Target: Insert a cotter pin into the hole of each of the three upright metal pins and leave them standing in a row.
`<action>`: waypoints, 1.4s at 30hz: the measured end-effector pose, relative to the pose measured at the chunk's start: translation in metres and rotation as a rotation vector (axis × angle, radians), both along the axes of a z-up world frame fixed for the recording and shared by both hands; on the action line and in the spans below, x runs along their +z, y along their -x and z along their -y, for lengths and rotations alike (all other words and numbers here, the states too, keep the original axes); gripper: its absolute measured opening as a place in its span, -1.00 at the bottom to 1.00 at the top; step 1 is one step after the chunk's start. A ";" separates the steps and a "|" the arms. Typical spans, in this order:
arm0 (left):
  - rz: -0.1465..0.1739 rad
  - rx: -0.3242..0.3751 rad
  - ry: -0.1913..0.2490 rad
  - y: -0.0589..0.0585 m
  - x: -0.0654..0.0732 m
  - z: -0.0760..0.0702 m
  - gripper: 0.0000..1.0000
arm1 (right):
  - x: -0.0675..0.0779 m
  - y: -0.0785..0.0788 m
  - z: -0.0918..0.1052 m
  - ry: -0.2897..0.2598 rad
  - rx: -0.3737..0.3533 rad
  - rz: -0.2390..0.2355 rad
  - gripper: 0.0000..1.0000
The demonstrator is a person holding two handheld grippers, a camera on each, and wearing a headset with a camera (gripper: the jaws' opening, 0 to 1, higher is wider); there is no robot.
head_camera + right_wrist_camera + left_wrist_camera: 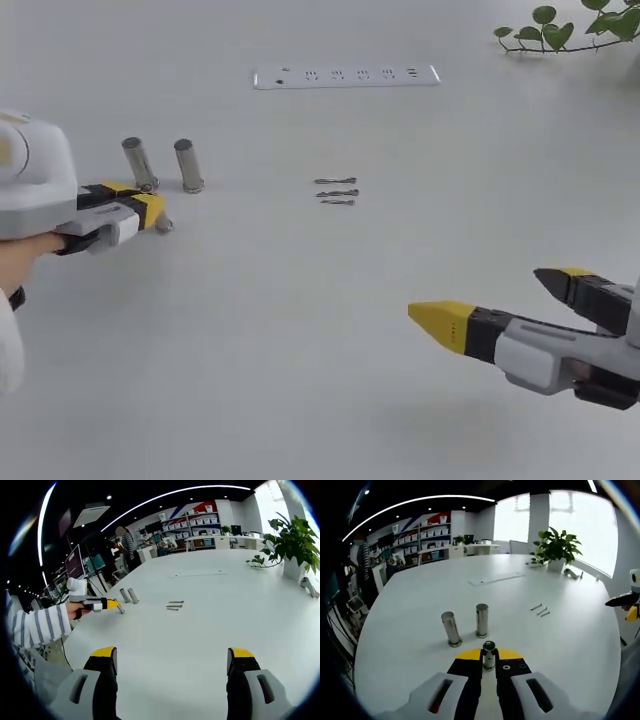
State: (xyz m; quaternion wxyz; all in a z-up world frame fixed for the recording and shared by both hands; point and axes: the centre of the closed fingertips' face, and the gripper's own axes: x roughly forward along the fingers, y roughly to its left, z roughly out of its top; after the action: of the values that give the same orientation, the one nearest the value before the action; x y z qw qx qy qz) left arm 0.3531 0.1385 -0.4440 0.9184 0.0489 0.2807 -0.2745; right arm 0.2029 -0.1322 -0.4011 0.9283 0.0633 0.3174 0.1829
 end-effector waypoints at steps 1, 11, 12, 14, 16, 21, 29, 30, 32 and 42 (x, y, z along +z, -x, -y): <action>0.001 0.001 0.006 0.002 0.001 0.001 -0.90 | 0.000 0.000 -0.001 -0.001 0.002 -0.001 0.79; 0.044 -0.072 -0.010 0.022 0.015 0.020 -0.90 | 0.003 0.002 -0.003 -0.009 0.014 0.012 0.78; 0.046 -0.075 0.001 0.024 0.017 0.022 -0.90 | 0.004 0.002 -0.003 -0.011 0.014 0.014 0.78; 0.048 -0.082 0.023 0.028 0.020 0.027 -0.90 | 0.005 0.002 -0.003 -0.015 0.015 0.020 0.78; 0.052 -0.097 0.020 0.031 0.022 0.031 -0.90 | 0.006 0.003 -0.004 -0.018 0.018 0.022 0.78; 0.056 -0.119 0.027 0.043 0.027 0.040 -0.90 | 0.007 0.004 -0.006 -0.024 0.024 0.029 0.78; 0.053 -0.157 0.025 0.062 0.026 0.053 -0.90 | 0.009 0.006 -0.009 -0.034 0.040 0.033 0.77; 0.050 -0.160 0.022 0.064 0.025 0.054 -0.90 | 0.009 0.007 -0.010 -0.033 0.042 0.033 0.77; 0.050 -0.168 0.015 0.069 0.024 0.057 -0.90 | 0.009 0.008 -0.010 -0.033 0.045 0.034 0.77; 0.048 -0.200 0.005 0.085 0.023 0.068 -0.90 | 0.012 0.011 -0.009 -0.038 0.048 0.043 0.76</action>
State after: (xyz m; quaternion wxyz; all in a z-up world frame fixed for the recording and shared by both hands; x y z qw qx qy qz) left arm 0.2685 0.0710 -0.4212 0.8930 0.0810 0.2516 -0.3643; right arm 0.1923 -0.1227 -0.3890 0.9289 0.0691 0.2954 0.2125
